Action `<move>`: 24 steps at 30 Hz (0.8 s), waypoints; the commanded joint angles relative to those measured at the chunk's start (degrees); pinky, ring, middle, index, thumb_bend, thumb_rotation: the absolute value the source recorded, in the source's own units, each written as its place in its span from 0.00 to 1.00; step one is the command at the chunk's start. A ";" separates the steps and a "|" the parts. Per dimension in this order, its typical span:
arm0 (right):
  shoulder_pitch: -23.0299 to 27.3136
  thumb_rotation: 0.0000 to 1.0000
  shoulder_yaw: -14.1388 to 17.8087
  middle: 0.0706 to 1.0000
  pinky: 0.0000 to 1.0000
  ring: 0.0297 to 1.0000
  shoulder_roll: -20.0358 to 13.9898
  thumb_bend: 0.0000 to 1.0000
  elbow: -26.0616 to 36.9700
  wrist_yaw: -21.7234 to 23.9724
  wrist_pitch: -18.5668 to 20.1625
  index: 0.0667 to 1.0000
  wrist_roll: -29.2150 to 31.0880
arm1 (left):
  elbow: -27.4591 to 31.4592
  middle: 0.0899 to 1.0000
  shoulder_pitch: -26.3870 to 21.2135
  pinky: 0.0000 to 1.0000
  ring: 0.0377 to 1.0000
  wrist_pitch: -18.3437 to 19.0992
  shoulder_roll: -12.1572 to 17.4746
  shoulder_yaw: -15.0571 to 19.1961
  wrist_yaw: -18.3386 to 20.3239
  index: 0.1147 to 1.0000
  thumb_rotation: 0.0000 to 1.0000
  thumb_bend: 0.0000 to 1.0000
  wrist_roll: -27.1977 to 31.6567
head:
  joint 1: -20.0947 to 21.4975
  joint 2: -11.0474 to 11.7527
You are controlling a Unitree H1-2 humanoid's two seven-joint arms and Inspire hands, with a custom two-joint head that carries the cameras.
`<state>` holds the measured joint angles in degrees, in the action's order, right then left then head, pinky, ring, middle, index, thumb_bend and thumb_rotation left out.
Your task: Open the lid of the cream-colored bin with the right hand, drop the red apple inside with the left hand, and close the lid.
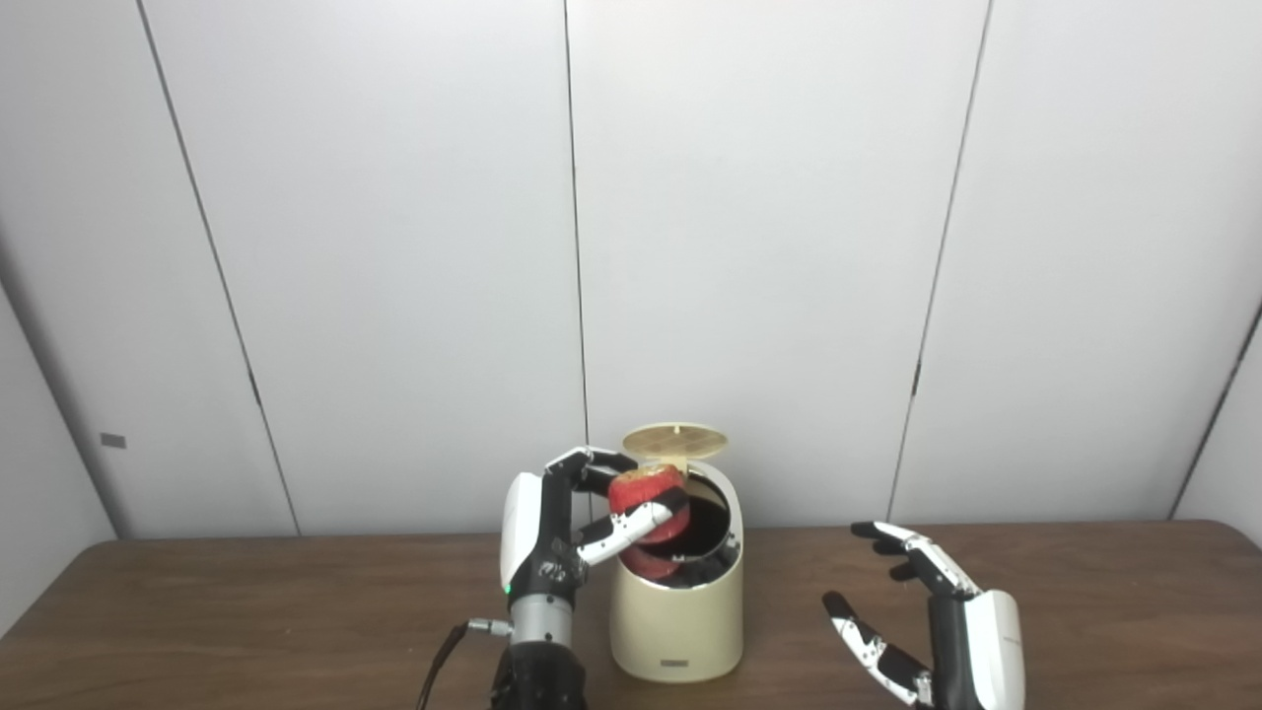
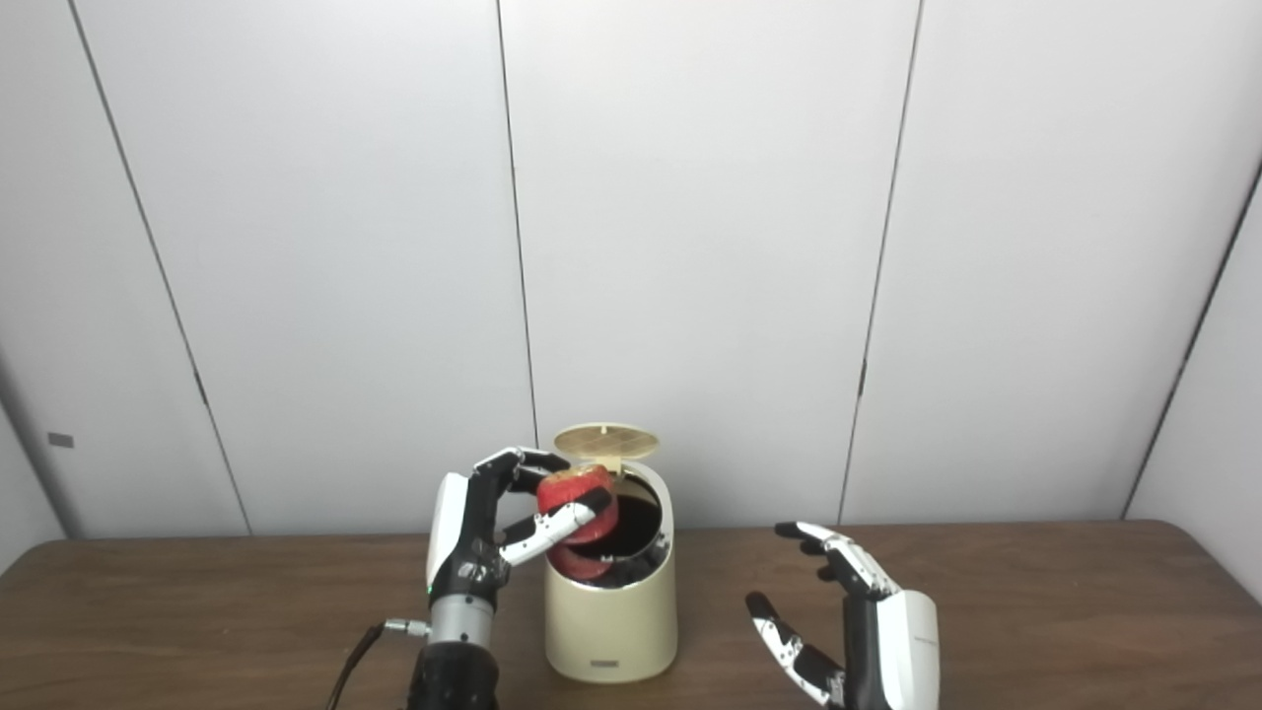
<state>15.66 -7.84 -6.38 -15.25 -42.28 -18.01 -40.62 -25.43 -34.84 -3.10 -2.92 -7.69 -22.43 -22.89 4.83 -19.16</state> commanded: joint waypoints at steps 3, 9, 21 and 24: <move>-6.50 0.11 -1.51 0.66 0.52 0.64 2.19 0.28 -3.68 -0.59 0.20 0.64 -0.61 | 0.98 0.50 -0.85 0.94 0.54 -0.11 -0.14 -1.47 1.65 0.50 0.39 1.00 -0.85 | 0.24 -0.23; -6.82 0.12 -1.65 0.65 0.51 0.63 2.60 0.28 -2.95 -0.70 0.25 0.63 -0.79 | 1.16 0.51 -0.90 0.94 0.55 0.35 -0.02 -2.14 0.85 0.51 0.35 1.00 -1.81 | 0.62 -0.60; -6.85 0.17 -1.76 0.65 0.51 0.62 3.29 0.28 -2.46 -0.51 0.83 0.63 -0.75 | 1.62 0.52 -1.02 0.98 0.59 3.19 0.24 -3.39 2.55 0.53 0.49 1.00 -3.42 | 1.14 -0.89; -6.81 0.16 -1.89 0.65 0.50 0.62 3.30 0.28 -2.60 -0.87 0.55 0.63 -1.02 | 1.65 0.53 -1.00 0.98 0.62 3.65 0.69 -4.23 2.75 0.54 0.54 1.00 -4.16 | 1.27 -0.93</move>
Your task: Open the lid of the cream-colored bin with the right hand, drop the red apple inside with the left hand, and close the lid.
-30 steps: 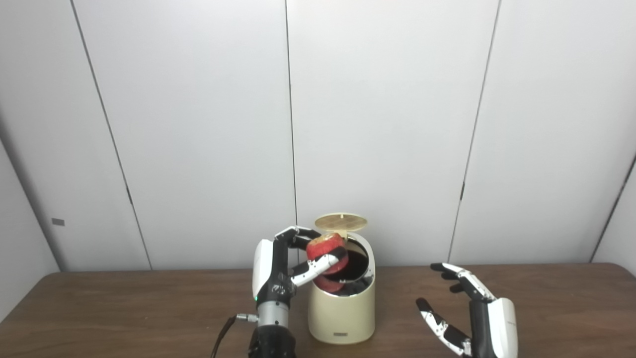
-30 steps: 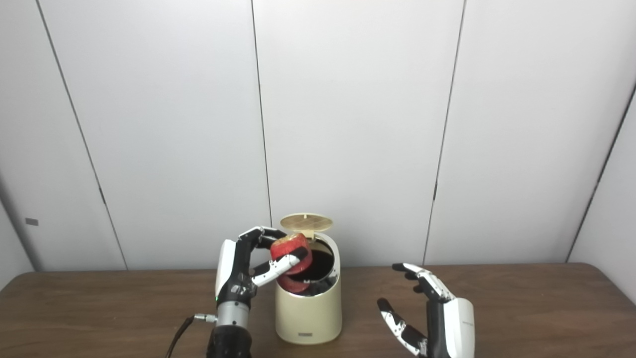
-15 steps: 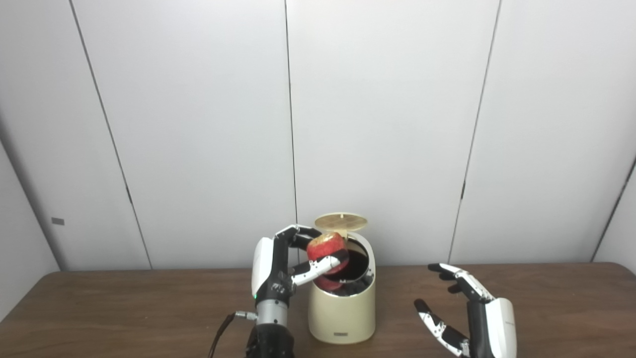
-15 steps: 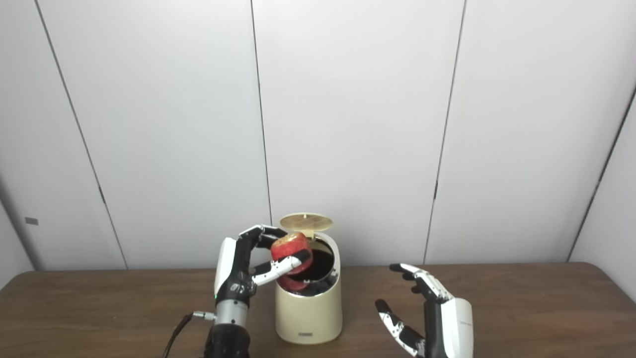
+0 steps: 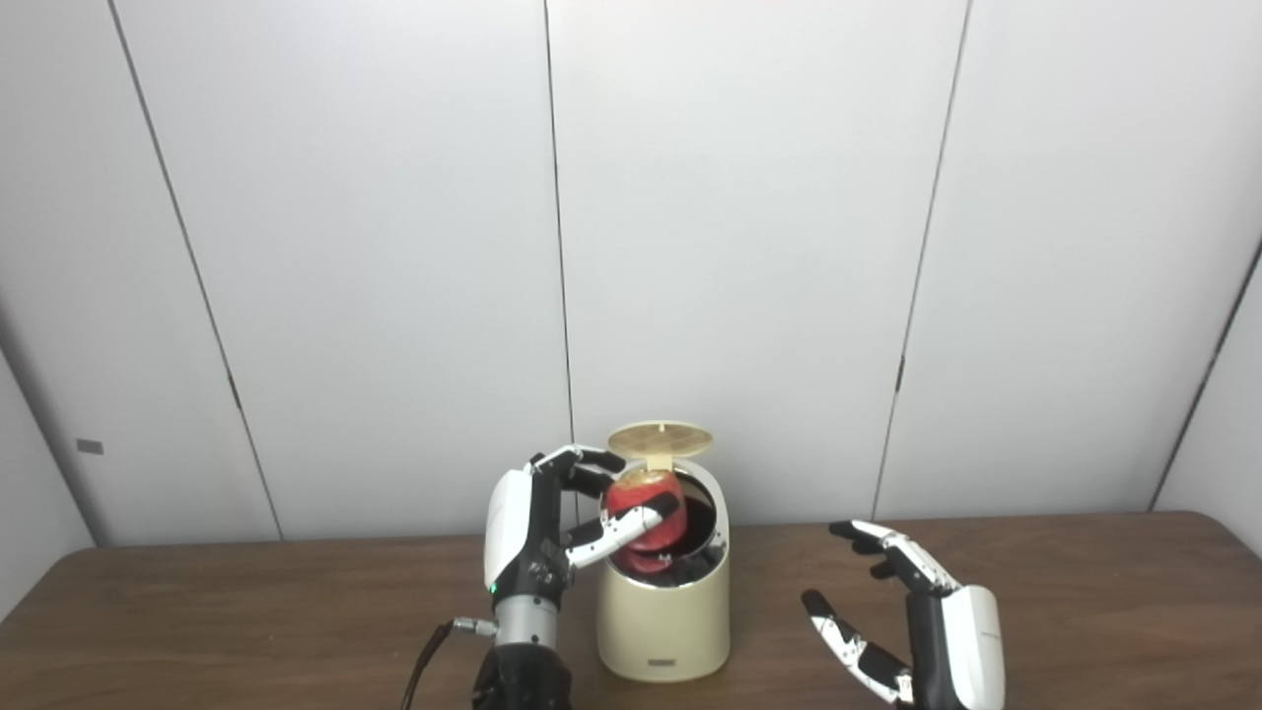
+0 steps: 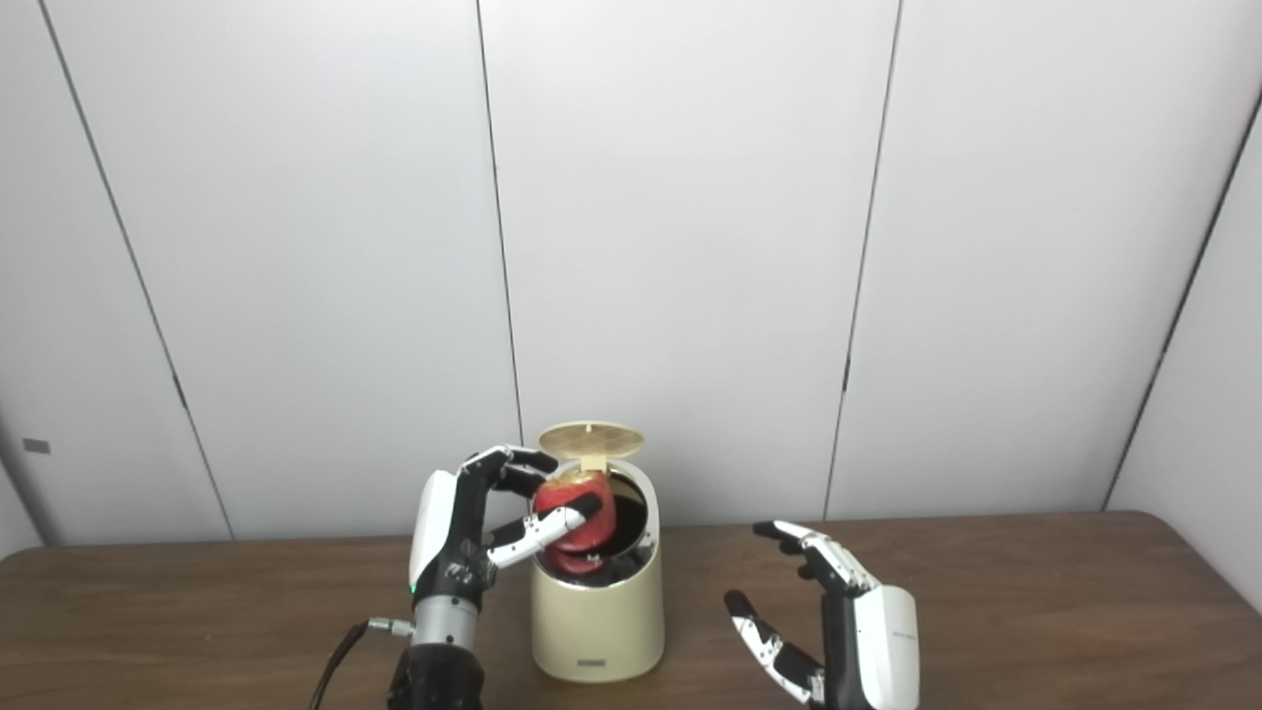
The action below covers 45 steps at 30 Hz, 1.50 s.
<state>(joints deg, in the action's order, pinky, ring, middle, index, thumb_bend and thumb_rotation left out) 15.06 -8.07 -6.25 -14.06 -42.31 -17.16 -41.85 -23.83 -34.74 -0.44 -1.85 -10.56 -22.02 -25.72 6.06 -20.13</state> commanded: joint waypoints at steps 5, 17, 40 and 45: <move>-6.32 0.17 -1.72 0.65 0.50 0.62 3.30 0.28 -3.54 -0.67 -0.23 0.64 0.29 | 0.60 0.57 -1.02 1.00 0.67 1.64 0.42 -2.59 3.63 0.58 0.58 1.00 -1.93 | 0.17 -0.20; -6.37 0.18 -1.74 0.65 0.49 0.61 3.22 0.28 -3.34 -0.54 -0.16 0.63 0.22 | 1.94 0.71 -1.05 1.00 0.78 4.03 1.75 -4.85 7.46 0.69 0.62 1.00 -3.69 | 0.04 -0.22; -5.97 0.13 -1.71 0.65 0.49 0.61 2.91 0.28 -4.23 -0.92 -0.73 0.63 -0.06 | 0.72 0.45 1.49 0.39 0.44 -9.65 -4.22 7.60 1.13 0.40 0.00 0.50 11.78 | -0.46 0.03; -6.04 0.11 -1.71 0.65 0.48 0.61 2.99 0.29 -4.09 -0.84 -0.47 0.63 -0.09 | 0.68 0.43 1.88 0.43 0.46 -11.35 -3.97 7.13 2.56 0.41 0.00 0.50 12.93 | -0.39 0.05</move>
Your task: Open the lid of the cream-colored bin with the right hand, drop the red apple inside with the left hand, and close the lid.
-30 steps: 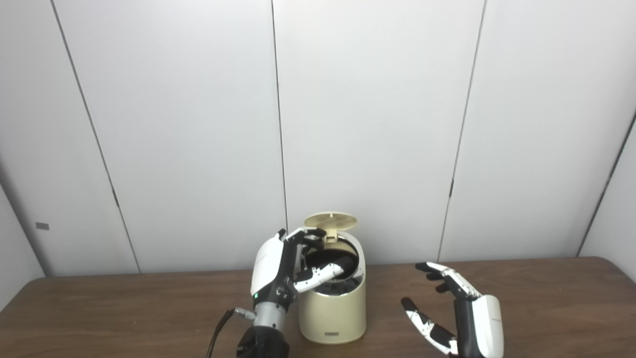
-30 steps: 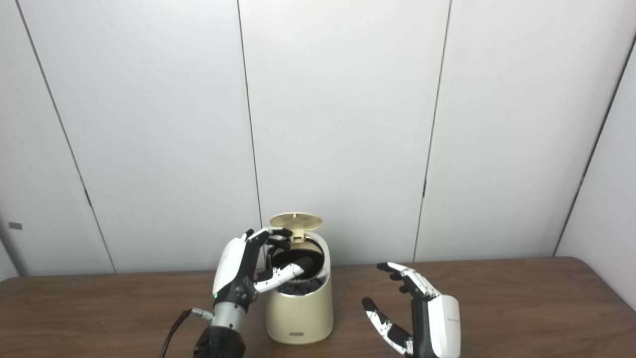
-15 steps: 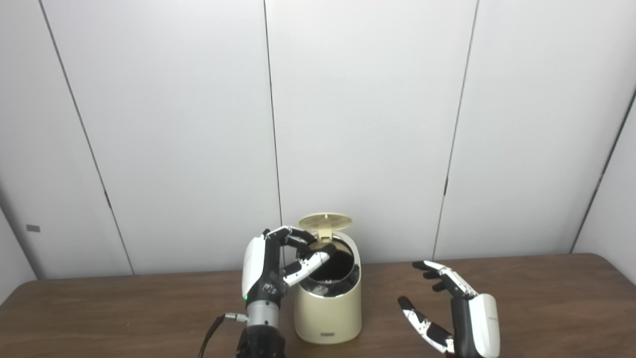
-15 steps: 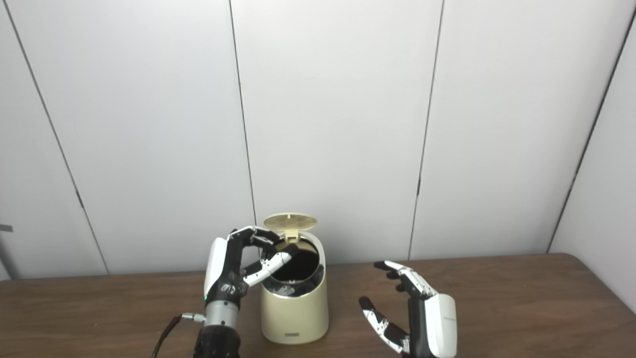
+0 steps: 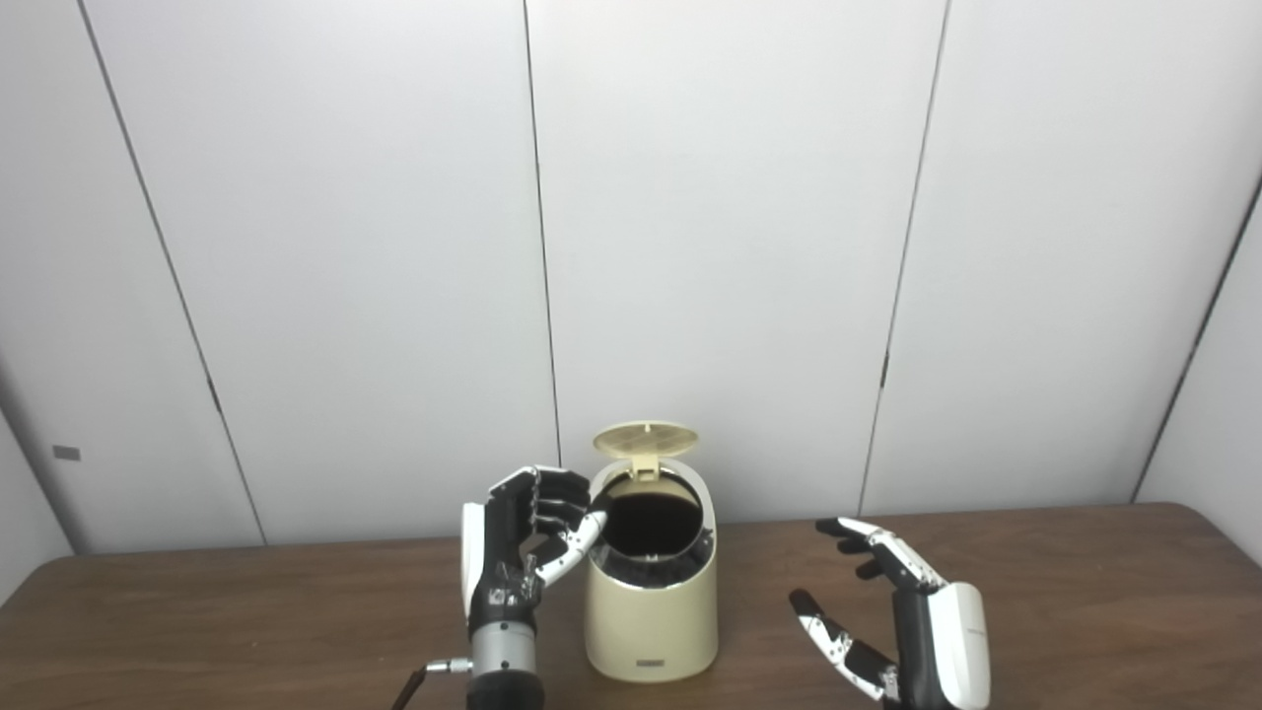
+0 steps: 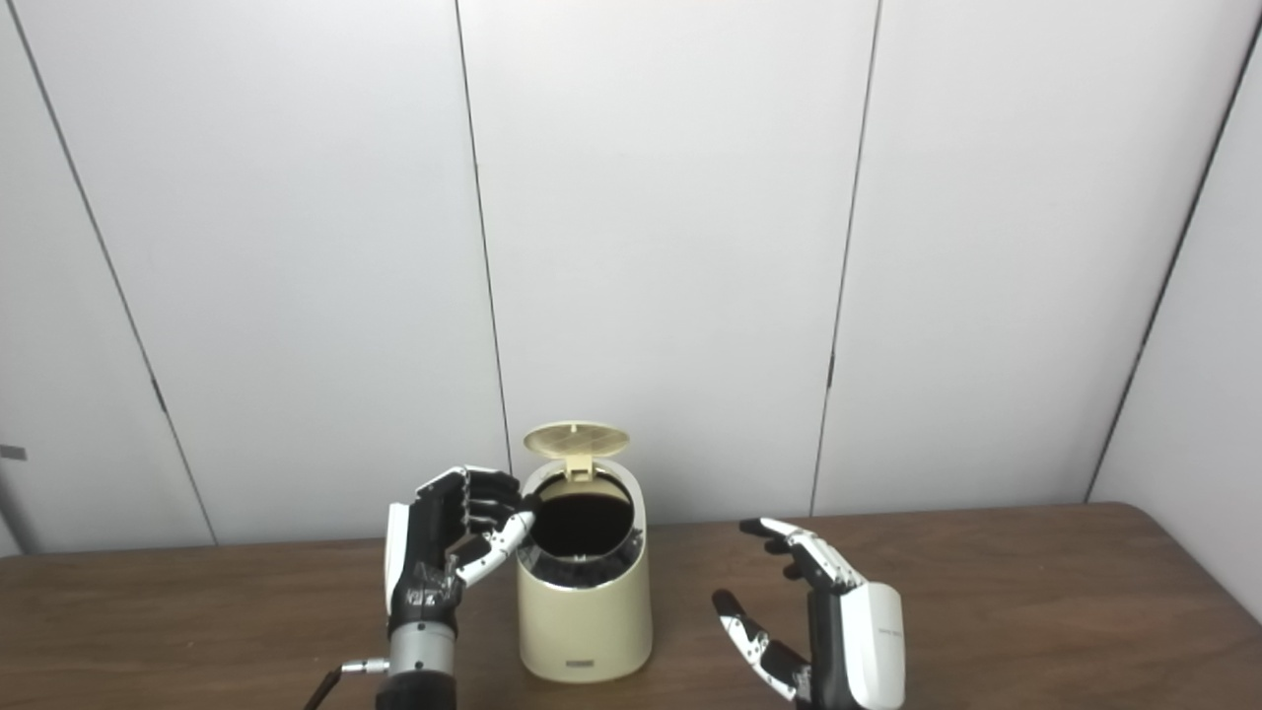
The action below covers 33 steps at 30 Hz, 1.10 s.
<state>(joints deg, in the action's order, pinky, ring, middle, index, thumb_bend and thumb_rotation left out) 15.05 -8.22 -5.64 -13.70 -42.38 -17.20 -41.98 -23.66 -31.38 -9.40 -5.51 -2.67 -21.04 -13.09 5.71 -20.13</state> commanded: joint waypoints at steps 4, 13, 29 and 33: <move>-5.98 0.13 -1.63 0.65 0.48 0.61 2.29 0.28 -4.68 -0.79 -0.56 0.63 -0.01 | 0.59 0.43 -1.02 0.44 0.46 -4.27 -1.19 0.58 4.05 0.41 0.00 0.50 5.45 | -0.04 0.05; -6.01 0.12 -1.41 0.65 0.49 0.61 2.02 0.28 -4.59 -0.75 -0.65 0.63 0.12 | 8.19 0.41 1.62 0.53 0.48 3.14 -3.05 7.19 11.55 0.41 0.00 0.50 24.64 | -0.53 -0.07; -6.51 0.13 -1.22 0.65 0.50 0.62 1.79 0.28 -3.50 0.35 -0.05 0.63 0.42 | 24.28 0.43 6.78 0.83 0.48 24.46 -2.06 21.88 15.40 0.40 0.00 0.50 58.56 | -0.77 -0.39; -6.55 0.16 -1.13 0.65 0.50 0.62 1.68 0.28 -3.40 0.44 -0.26 0.63 0.52 | 25.07 0.43 9.52 0.76 0.49 22.06 0.43 20.53 17.50 0.40 0.00 0.50 54.63 | -0.92 -0.58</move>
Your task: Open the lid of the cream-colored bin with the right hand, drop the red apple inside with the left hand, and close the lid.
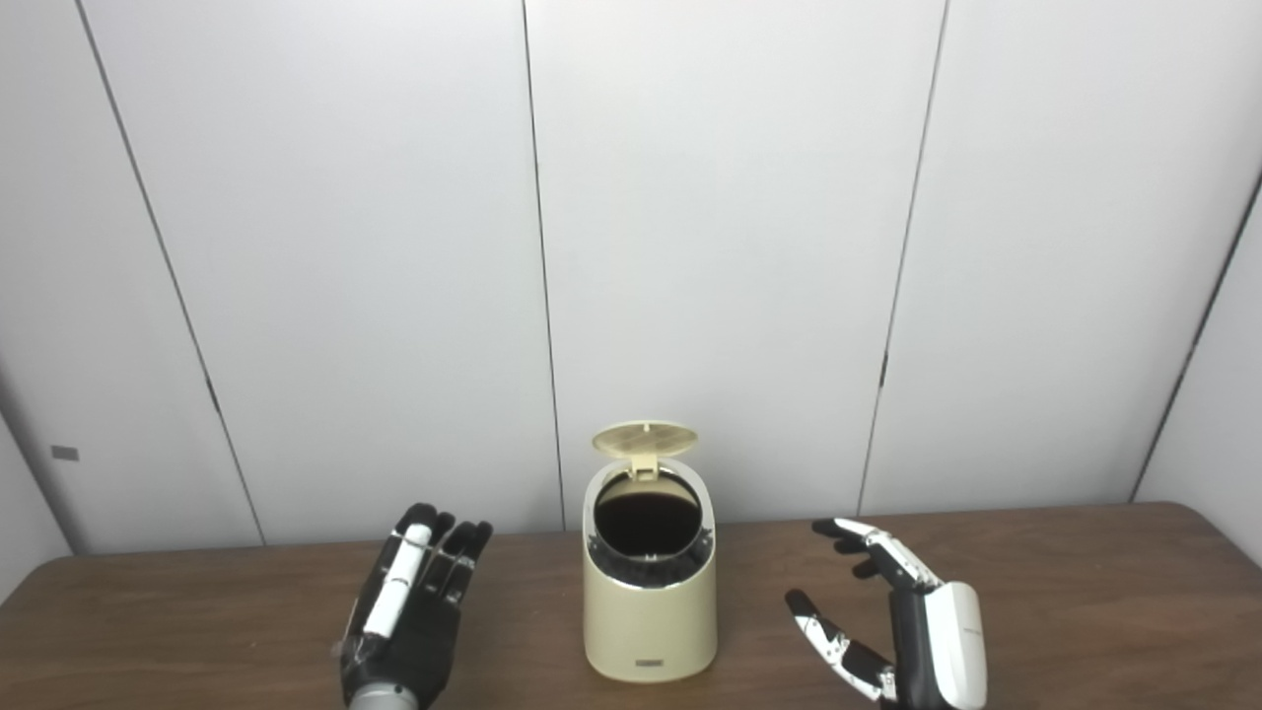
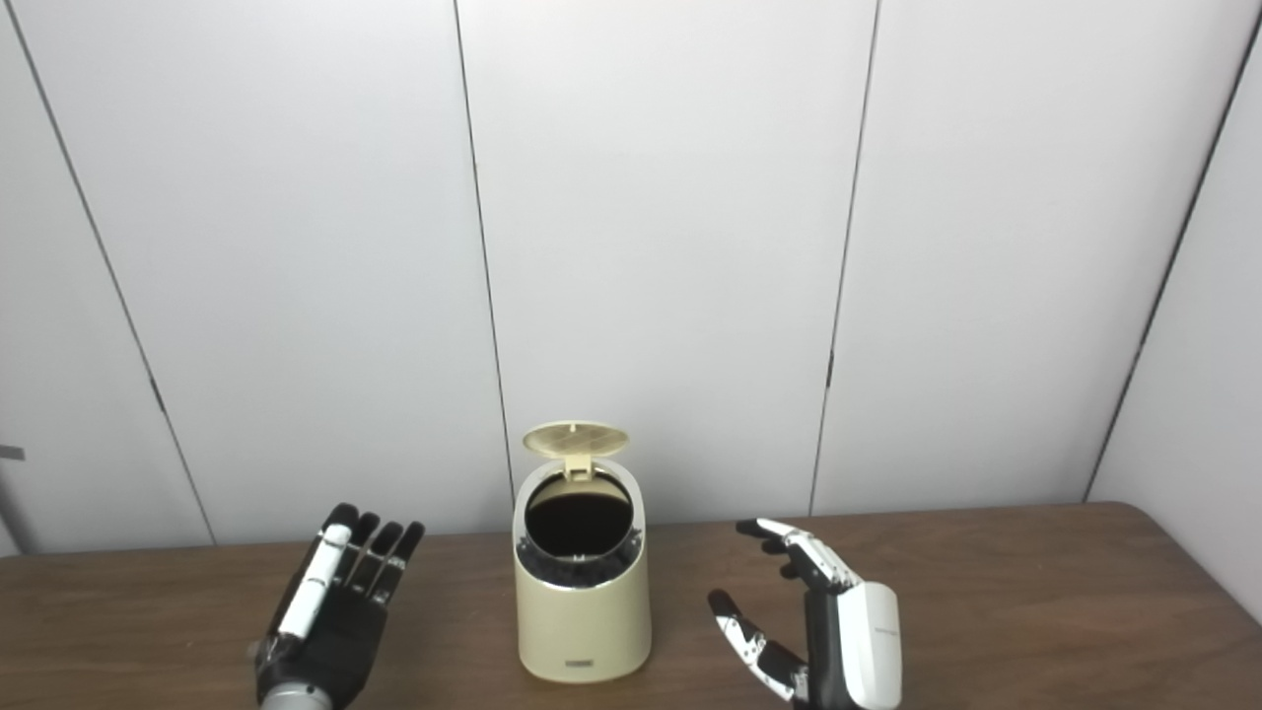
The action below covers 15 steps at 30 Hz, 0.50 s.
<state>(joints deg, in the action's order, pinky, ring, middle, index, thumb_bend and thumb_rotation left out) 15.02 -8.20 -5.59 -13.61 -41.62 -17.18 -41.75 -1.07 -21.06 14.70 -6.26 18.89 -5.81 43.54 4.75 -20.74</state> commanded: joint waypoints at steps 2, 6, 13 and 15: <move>-6.60 0.15 -1.10 0.64 0.50 0.62 1.61 0.28 -3.25 -0.16 -0.36 0.63 0.44 | 2.36 0.43 0.89 0.69 0.49 -4.58 2.99 -3.03 3.25 0.40 0.00 0.50 -7.34 | 0.06 -0.06; -6.69 0.12 -0.85 0.64 0.49 0.61 1.36 0.28 -3.12 0.22 -0.72 0.63 0.94 | 0.05 0.42 3.79 0.64 0.48 -12.27 5.30 -5.70 2.85 0.41 0.00 0.50 -18.73 | -0.28 -0.21; -6.66 0.26 -0.67 0.67 0.55 0.66 1.06 0.31 -1.43 2.77 -0.98 0.65 2.91 | -4.35 0.45 7.30 0.56 0.51 -21.41 7.33 -8.08 4.40 0.41 0.00 0.51 -27.40 | -0.24 -0.35; -6.66 0.45 -0.81 0.70 0.60 0.69 0.83 0.36 0.97 5.33 0.56 0.68 3.31 | -6.04 0.50 7.65 0.57 0.54 -23.77 7.84 -8.68 5.27 0.42 0.03 0.50 -28.41 | -0.30 -0.32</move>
<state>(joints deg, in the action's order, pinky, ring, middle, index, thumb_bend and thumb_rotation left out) 13.88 -7.91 -6.14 -11.45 -37.70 -16.99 -39.35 -7.28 -11.73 -5.56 0.67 10.59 -1.78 16.47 4.48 -21.18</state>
